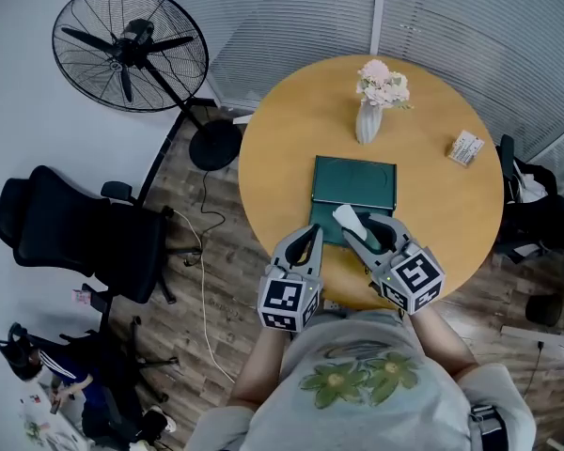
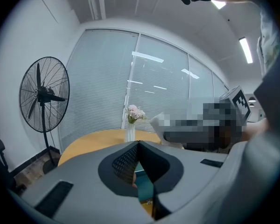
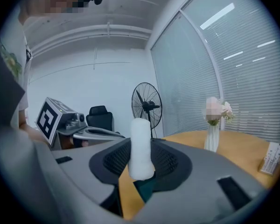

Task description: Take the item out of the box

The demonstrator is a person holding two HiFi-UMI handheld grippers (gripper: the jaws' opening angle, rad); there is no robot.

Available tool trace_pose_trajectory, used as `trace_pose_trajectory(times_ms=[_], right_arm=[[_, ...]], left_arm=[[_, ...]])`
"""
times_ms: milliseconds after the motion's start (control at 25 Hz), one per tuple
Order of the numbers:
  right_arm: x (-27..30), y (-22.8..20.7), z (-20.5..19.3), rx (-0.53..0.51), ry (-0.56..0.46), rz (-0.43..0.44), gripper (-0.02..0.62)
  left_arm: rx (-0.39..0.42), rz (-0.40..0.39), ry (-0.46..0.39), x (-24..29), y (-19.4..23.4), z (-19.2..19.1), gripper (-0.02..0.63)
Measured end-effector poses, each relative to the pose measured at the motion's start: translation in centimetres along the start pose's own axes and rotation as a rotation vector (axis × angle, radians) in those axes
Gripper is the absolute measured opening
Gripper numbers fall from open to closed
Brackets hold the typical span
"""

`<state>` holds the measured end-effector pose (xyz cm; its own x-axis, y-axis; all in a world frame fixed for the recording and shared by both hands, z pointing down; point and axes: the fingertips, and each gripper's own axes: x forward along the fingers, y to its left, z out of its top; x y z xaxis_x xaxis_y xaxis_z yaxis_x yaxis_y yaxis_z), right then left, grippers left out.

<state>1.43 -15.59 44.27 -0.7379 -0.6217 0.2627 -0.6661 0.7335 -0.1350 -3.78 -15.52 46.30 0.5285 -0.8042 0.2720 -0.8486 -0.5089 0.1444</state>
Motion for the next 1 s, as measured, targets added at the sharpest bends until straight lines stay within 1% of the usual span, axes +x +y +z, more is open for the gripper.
trace_pose_trajectory(times_ms=[320,1000], right_arm=[[-1.2,0.0,-0.1,-0.012,-0.021,-0.039,0.137],[-1.6,0.1,-0.8,-0.004,-0.002,-0.056,0.137]], left_arm=[[0.003,-0.014,0.002,-0.1,-0.9,-0.3,0.003],[0.0,-0.022,0.002,-0.4,-1.4,-0.8,0.002]])
